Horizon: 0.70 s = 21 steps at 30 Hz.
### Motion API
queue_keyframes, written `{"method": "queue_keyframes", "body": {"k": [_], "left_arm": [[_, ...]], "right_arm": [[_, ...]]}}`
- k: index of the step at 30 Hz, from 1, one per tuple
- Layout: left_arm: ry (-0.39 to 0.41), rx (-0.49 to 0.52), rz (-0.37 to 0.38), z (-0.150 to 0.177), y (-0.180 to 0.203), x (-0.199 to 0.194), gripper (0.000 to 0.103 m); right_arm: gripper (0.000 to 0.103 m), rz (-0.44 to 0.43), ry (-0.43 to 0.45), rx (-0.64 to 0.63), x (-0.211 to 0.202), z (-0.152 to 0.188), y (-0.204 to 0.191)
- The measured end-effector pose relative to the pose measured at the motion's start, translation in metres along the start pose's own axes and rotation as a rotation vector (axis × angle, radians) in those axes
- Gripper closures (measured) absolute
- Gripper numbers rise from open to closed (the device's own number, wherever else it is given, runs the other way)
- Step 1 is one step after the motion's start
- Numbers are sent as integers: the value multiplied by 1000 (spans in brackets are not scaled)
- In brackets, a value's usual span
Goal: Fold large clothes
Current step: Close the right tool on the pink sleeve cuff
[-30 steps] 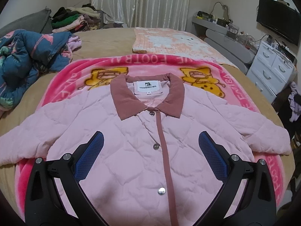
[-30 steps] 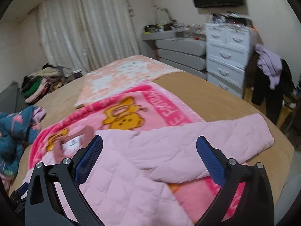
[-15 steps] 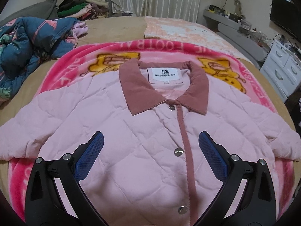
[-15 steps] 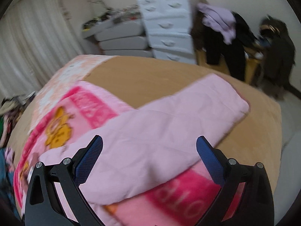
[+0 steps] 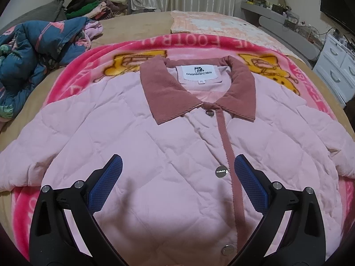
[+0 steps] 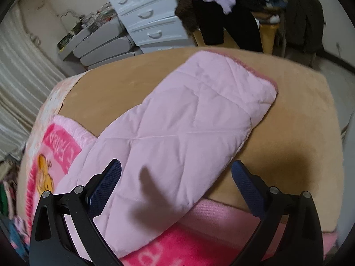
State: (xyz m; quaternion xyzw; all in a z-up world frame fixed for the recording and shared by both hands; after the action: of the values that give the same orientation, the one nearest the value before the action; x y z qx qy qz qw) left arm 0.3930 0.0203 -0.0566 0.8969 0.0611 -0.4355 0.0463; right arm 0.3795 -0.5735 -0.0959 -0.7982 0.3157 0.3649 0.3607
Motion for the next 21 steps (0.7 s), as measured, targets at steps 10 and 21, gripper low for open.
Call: {"method": "queue_keyframes", "body": {"k": [10,21], "left_arm": [[-24,-2,-25,3,-7,11,8],[-10,24,3,4,1,6,8]], "right_arm": [[5,-87,-40,115,34,-9,26],[82,-218,66,131,12,-23,28]]}}
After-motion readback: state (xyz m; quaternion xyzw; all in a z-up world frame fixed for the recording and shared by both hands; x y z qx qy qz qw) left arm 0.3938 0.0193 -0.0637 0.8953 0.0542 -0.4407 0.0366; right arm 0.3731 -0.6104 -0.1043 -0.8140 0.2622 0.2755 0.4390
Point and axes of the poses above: each gripper's, at about its wrist camera, not at the fingertips, and x roughly the way its jaws point, y to its right, z to its underside, the point moved 2 cm from there along x, roughly the way its jaws point, and after that the axes turned 2 degrees about z, right-handed, at the moved point
